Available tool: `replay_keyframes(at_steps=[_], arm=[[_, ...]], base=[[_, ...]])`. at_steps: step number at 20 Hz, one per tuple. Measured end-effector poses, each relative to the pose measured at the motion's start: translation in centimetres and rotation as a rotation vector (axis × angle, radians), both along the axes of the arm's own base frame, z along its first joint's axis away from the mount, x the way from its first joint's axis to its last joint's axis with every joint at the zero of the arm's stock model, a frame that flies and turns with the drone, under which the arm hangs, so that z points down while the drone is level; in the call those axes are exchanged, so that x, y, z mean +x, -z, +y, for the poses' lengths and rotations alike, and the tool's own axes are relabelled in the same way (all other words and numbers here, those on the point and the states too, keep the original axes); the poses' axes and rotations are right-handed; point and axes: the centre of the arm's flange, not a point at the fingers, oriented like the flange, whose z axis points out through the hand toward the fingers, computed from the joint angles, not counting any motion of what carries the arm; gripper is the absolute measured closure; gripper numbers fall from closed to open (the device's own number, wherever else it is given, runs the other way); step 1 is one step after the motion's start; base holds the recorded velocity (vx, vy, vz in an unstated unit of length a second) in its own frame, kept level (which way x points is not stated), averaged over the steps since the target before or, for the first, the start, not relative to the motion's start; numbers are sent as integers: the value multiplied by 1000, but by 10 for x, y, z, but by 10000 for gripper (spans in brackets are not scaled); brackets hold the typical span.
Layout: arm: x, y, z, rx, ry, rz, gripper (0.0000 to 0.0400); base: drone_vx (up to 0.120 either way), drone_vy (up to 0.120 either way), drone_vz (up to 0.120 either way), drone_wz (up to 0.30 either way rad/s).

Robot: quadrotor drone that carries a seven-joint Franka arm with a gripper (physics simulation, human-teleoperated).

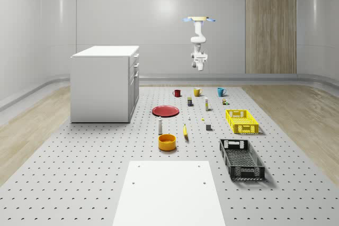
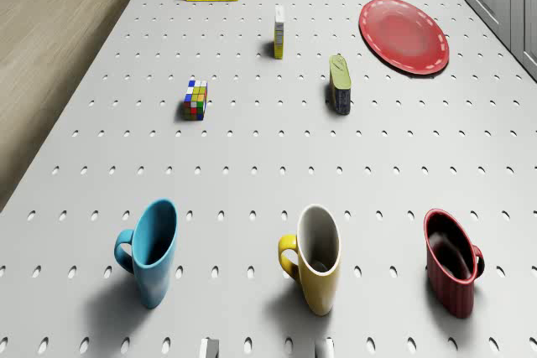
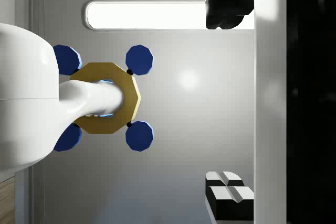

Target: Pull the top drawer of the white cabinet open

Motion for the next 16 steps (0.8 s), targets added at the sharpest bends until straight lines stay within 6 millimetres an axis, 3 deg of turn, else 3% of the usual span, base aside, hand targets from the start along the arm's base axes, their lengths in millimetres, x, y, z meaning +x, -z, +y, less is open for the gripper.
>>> replay_keyframes(at_steps=[2,5,11,16], arm=[[-3,-15,0,0,0,-2,50],[-4,-37,0,0,0,-4,74],[-2,-71,0,0,0,-9,90],[-1,-85,0,0,0,-13,94]], base=[[0,0,0,0],[93,-120,0,0],[120,-120,120,0],[120,-120,120,0]])
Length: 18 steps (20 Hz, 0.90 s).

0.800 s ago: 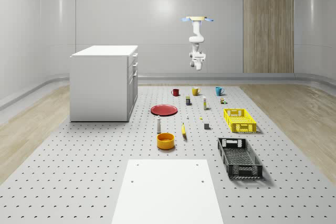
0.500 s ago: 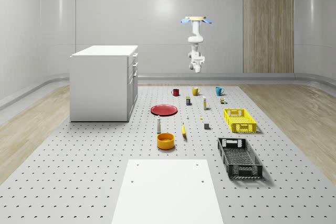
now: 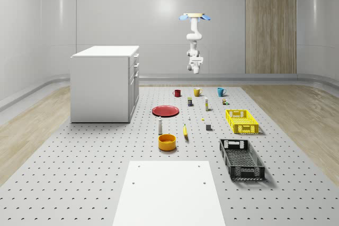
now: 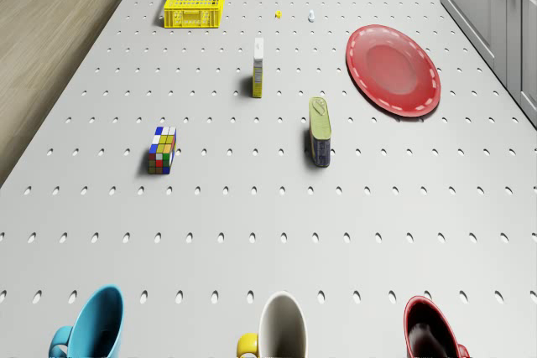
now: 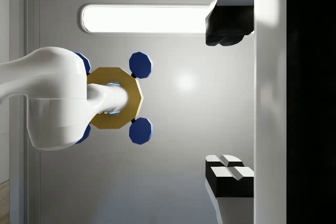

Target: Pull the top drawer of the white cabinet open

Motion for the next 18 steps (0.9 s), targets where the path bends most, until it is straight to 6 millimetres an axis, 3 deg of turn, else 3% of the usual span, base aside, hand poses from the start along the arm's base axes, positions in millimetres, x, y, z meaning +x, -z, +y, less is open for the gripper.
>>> replay_keyframes(at_steps=[4,6,10,14,18], arm=[[0,-5,0,0,0,-3,95],[0,-2,-24,258,1,-1,92],[1,28,-74,846,-6,5,88],[2,57,-93,1205,-11,7,90],[2,74,-98,1391,-13,8,93]], base=[[120,-120,120,0],[120,-120,80,0],[120,-120,0,0],[120,-120,0,0],[120,-120,0,0]])
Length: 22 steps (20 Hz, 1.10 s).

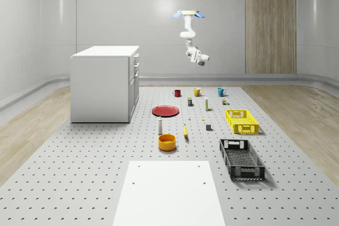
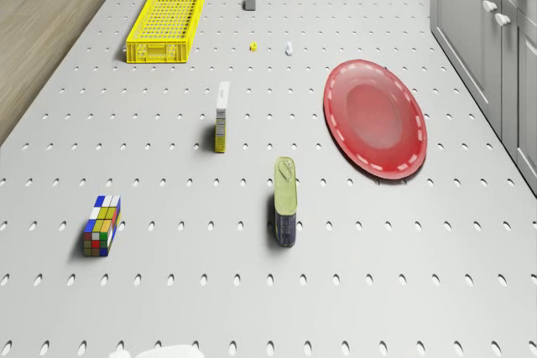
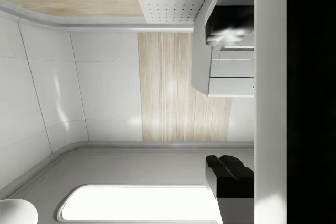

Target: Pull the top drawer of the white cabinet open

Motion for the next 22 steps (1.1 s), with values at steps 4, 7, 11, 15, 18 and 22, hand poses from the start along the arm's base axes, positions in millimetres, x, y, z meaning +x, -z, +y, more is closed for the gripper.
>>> replay_keyframes(at_steps=[4,7,11,15,18,22], arm=[[0,9,-1,92,-1,0,94],[0,12,-2,128,-2,1,94],[0,15,-2,154,-2,1,95],[0,16,-2,166,-2,1,95],[0,17,-2,171,-2,1,95],[0,17,-2,175,-2,1,95]], base=[[120,-120,0,0],[120,-120,0,0],[120,-120,0,0],[120,-120,0,0],[120,-120,93,0],[120,-120,70,0]])
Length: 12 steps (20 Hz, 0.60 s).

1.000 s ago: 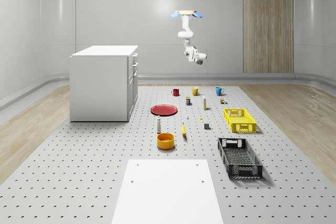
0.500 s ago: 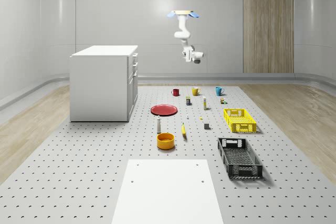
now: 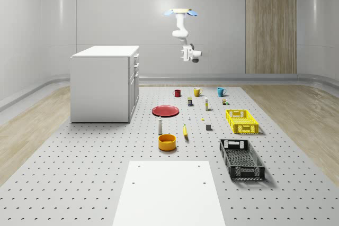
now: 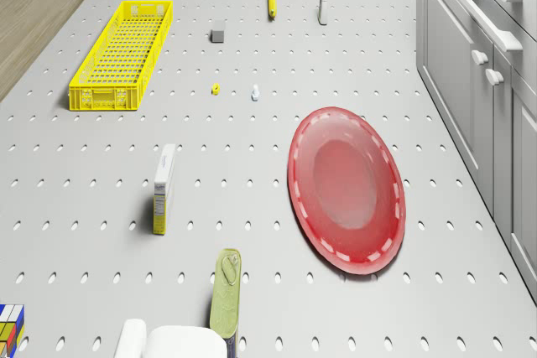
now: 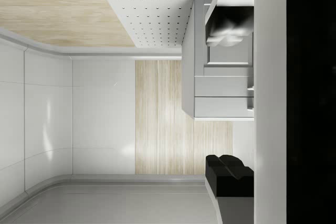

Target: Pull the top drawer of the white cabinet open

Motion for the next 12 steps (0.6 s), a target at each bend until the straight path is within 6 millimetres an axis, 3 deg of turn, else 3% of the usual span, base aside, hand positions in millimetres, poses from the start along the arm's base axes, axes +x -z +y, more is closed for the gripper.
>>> replay_keyframes(at_steps=[7,9,12], arm=[[0,0,0,2,0,0,95],[0,0,0,3,0,0,95],[0,0,0,3,0,0,95]], base=[[120,-120,0,0],[120,-120,100,0],[120,-120,0,0]])
